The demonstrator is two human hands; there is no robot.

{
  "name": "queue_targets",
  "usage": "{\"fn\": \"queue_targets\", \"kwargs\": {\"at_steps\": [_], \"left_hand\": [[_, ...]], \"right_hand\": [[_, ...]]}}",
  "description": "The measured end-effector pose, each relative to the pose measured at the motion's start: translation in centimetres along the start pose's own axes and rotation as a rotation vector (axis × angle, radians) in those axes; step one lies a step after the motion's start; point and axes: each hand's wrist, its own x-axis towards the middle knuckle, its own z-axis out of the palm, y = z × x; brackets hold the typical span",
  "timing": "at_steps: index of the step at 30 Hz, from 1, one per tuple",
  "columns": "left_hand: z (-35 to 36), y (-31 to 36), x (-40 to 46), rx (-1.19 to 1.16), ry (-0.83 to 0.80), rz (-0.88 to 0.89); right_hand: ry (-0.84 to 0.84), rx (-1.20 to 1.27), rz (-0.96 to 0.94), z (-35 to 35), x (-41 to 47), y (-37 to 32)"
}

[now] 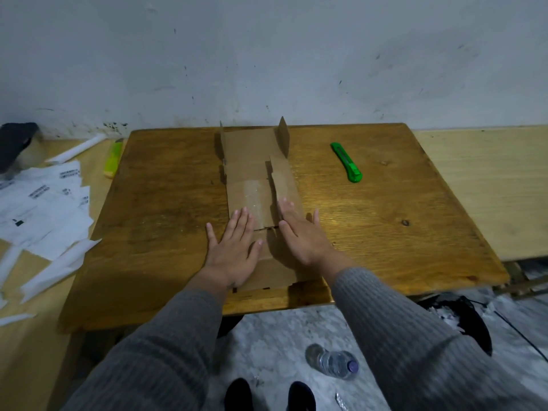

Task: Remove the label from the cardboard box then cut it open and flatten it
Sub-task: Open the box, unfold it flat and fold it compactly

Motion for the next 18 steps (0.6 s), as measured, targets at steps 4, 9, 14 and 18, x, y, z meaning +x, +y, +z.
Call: {"fn": "queue_targets", "kwargs": {"at_steps": [4, 9, 14, 18], "left_hand": [[0.3, -1.2, -0.1, 0.002, 0.044, 0.073], [0.6, -1.4, 0.0, 0.004, 0.06, 0.087], [0.4, -1.8, -0.1, 0.0, 0.057, 0.132], [-0.3, -3.8, -0.6, 0.074, 0.029, 0.264]], "right_hand": [[-0.048, -0.215, -0.028, 0.6, 0.3, 1.0], [-0.081, -0.36, -0.085, 1.5, 0.7, 1.4], [-0.098, -0.328, -0.14, 0.5, 0.8, 2.1], [-0.003, -0.353, -0.228, -0.2, 0.5, 3.9]]}}
